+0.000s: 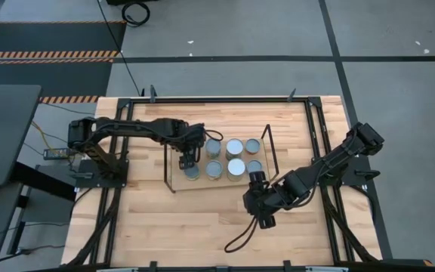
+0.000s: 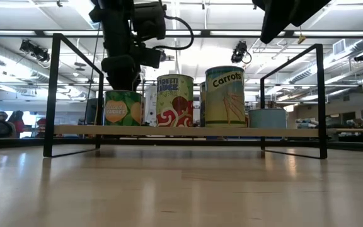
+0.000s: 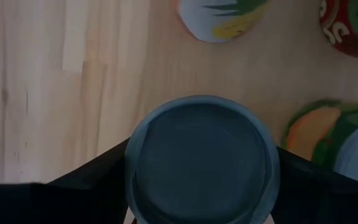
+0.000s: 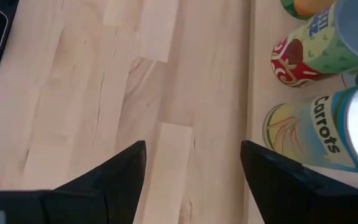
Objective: Pick and place cans onto a shelf
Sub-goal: Put the canned tomatoes on the shelf
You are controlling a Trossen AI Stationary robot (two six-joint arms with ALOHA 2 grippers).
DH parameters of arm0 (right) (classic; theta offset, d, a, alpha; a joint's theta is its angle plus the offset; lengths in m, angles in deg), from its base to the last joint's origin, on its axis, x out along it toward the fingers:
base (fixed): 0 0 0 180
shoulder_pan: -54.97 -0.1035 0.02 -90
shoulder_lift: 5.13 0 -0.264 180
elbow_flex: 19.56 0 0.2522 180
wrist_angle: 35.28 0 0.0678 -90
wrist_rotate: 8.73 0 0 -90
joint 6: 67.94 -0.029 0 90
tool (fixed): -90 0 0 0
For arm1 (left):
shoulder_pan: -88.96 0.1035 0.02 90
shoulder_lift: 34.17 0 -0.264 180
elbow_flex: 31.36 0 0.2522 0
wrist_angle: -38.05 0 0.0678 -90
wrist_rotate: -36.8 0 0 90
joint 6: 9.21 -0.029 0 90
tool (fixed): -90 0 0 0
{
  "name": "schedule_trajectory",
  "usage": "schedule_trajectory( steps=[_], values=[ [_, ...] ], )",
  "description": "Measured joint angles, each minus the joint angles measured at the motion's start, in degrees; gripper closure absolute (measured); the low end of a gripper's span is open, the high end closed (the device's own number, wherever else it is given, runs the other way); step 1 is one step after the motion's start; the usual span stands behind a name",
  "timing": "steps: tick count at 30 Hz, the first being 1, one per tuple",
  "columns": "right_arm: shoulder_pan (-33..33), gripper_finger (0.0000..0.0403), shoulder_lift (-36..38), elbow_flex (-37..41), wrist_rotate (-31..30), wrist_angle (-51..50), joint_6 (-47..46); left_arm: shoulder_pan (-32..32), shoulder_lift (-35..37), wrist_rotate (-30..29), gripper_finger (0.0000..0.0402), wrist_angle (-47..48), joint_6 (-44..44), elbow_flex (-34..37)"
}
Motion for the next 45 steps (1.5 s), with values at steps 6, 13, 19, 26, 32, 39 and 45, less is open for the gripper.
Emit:
schedule_trajectory(
  steps=[6, 13, 19, 26, 32, 39, 45],
  values=[
    [0.2, 0.0135, 0.0, 0.0, 1.0, 1.2, 0.7, -0.1, -0.3, 1.9, 0.0088, -0.1, -0.5, 0.0],
    [0.2, 0.0135, 0.0, 0.0, 3.1, 2.3, 1.2, -0.1, -0.4, 2.5, 0.0084, -0.2, -0.7, 0.0],
    [0.2, 0.0133, 0.0, 0.0, 6.0, 2.2, -0.3, 0.0, -0.4, 2.5, 0.0083, 1.2, -0.3, 0.0],
    [0.2, 0.0133, 0.0, 0.0, 6.2, 2.2, -1.3, 0.0, -0.4, 2.0, 0.0086, 0.7, -1.0, 0.0],
    [0.2, 0.0132, 0.0, 0.0, 6.2, 2.2, -1.3, 0.0, -0.4, 2.1, 0.0108, 1.0, -0.5, 0.0],
    [0.2, 0.013, 0.0, 0.0, 6.1, 2.5, -1.8, 0.0, -0.4, 2.2, 0.0057, 0.9, -0.8, 0.0],
    [0.3, 0.0131, 0.0, 0.0, 6.5, 2.5, -0.1, 0.0, -0.4, 2.8, 0.0047, 0.9, -1.0, 0.0]
  ],
)
